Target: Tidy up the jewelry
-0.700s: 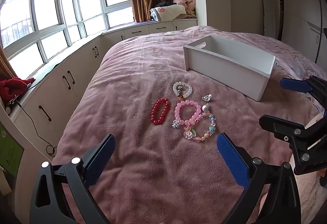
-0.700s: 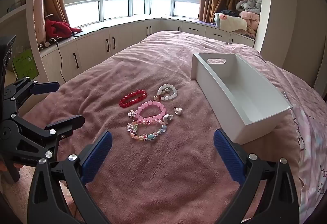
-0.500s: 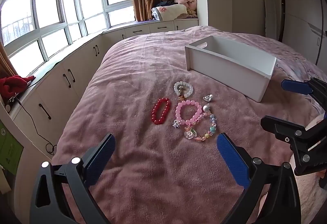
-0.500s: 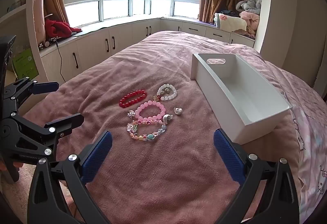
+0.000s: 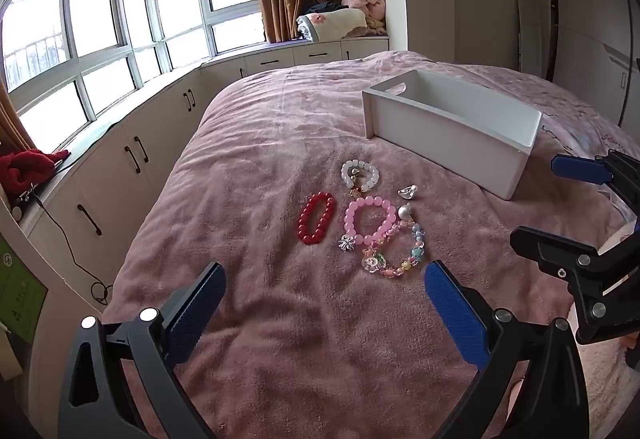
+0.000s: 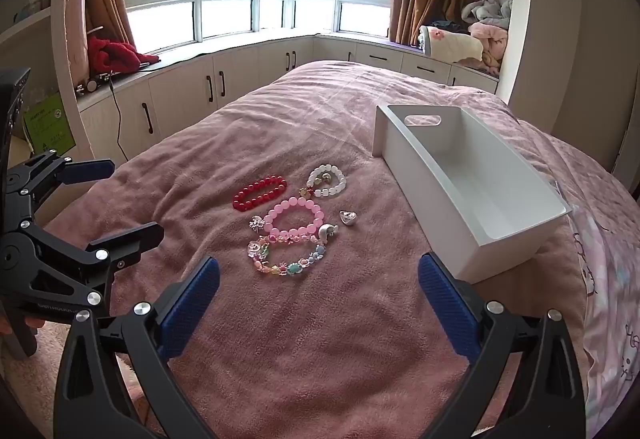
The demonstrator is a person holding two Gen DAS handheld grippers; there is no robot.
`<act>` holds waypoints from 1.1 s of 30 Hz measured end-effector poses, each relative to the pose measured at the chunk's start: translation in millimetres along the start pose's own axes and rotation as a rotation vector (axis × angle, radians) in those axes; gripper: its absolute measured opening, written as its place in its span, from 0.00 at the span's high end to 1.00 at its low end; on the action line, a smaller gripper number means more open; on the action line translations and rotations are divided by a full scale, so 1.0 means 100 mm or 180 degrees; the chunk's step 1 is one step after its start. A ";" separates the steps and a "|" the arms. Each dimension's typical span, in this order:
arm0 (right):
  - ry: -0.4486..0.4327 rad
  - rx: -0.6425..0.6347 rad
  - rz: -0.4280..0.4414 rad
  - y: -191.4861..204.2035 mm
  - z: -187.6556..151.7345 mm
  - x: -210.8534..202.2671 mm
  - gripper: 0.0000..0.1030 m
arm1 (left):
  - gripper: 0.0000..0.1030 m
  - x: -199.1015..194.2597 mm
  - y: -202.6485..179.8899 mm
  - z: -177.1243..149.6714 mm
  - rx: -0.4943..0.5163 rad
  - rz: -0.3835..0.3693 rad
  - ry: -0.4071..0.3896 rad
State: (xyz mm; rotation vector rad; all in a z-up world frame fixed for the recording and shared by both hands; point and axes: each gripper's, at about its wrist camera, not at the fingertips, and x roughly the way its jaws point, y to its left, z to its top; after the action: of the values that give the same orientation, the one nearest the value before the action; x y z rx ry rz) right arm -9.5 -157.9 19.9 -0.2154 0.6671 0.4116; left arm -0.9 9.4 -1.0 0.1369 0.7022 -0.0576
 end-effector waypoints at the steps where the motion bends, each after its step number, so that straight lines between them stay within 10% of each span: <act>1: 0.0000 0.0001 -0.0002 0.00 0.00 0.00 0.05 | 0.02 0.00 -0.01 0.00 0.0003 0.0003 -0.0002; 33: 0.0004 -0.0006 -0.0009 -0.01 -0.01 0.00 0.05 | 0.02 -0.02 -0.04 0.05 0.0009 0.0035 -0.0016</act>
State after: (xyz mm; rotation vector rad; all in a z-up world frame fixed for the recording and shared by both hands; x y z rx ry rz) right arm -9.6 -159.3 19.3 -0.2183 0.6677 0.4095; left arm 0.5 4.7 3.2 0.1433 0.6963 -0.0483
